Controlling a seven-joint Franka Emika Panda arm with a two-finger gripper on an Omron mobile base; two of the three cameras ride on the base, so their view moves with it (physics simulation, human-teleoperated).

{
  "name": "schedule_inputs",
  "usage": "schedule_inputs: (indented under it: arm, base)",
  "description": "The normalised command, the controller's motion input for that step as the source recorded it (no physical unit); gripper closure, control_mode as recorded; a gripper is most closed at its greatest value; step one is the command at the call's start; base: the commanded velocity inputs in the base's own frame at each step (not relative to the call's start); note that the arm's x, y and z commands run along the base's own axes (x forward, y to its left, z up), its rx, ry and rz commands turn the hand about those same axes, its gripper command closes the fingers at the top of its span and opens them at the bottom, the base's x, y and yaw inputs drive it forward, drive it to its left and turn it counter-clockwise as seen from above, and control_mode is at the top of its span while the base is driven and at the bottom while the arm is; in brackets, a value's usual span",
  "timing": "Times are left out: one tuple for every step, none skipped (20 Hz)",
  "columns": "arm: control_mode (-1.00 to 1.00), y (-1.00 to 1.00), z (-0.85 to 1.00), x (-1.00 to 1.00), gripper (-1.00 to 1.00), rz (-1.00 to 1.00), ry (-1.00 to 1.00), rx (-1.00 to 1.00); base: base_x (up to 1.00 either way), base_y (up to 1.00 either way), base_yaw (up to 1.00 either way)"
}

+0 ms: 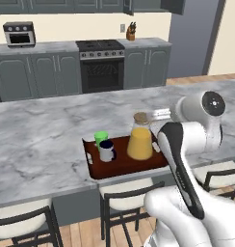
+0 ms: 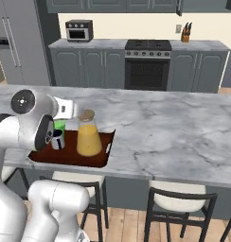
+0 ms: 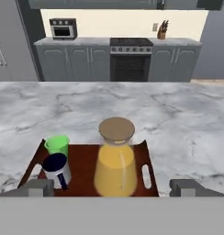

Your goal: There is a tray on the dining counter. Grab the cup, mug, and pitcher and place them on the tray. The pitcher may be placed next to the tray if it cannot fit the tray.

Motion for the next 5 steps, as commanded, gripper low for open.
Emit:
schedule_inputs:
  arm:
    - [-1.00, -0.15, 0.48, -0.98, -1.00, -0.02, -0.05, 0.00]
    - [-1.00, -0.14, 0.48, -0.91, -1.00, -0.03, -0.03, 0.00]
    - [-1.00, -0.19, 0.46, -0.96, -1.00, -0.02, -0.03, 0.00]
    - [-1.00, -0.19, 0.44, -0.92, -1.00, -0.03, -0.01, 0.00]
    - [-1.00, -0.17, 0.44, -0.85, -1.00, -0.03, 0.00, 0.00]
  base:
    - [0.00, 0.00, 0.00]
    - [0.00, 0.00, 0.00]
    - [0.00, 0.00, 0.00]
    - [0.00, 0.00, 0.00]
    - [0.00, 0.00, 0.00]
